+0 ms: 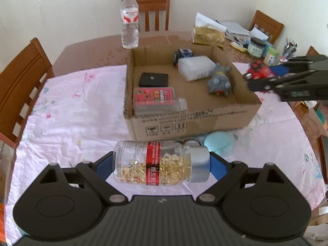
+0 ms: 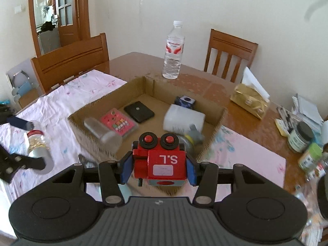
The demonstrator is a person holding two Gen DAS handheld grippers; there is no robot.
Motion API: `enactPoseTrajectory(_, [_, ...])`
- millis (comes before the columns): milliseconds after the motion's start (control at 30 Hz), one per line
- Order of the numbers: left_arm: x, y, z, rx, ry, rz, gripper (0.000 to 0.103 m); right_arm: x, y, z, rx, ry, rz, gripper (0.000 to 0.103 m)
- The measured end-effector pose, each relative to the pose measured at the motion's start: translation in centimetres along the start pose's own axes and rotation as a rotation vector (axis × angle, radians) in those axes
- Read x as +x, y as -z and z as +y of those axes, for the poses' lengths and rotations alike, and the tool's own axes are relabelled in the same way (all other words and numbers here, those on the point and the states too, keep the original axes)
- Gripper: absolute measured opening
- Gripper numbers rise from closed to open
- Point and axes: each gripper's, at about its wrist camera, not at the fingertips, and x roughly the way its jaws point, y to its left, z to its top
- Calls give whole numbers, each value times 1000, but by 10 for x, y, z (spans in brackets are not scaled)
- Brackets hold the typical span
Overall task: Organize rigid objects
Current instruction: 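Carry red toy into cardboard box and open right tool while left tool carries bottle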
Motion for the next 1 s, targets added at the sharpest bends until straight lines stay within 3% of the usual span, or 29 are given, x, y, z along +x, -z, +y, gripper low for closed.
enactPoseTrajectory(233, [-8, -6, 8, -4, -23, -24, 93, 43, -1, 5, 21, -6, 104, 57])
enactPoseTrajectory(267, [-9, -7, 8, -3, -27, -25, 93, 43, 0, 5, 24, -7, 99, 61])
enactPoseTrajectory(367, [-9, -11, 9, -1, -33, -27, 93, 37, 0, 6, 34, -21, 90, 93])
enactPoseTrajectory(467, [-9, -17, 9, 7, -28, -32, 93, 27, -1, 6, 37, -24, 66, 102])
enactPoseTrajectory(833, [1, -77, -13, 118, 32, -113, 93, -7, 11, 15, 80, 52, 28, 103])
enactPoseTrajectory(1000, [29, -107, -32, 169, 79, -98, 93, -19, 17, 23, 47, 101, 16, 103])
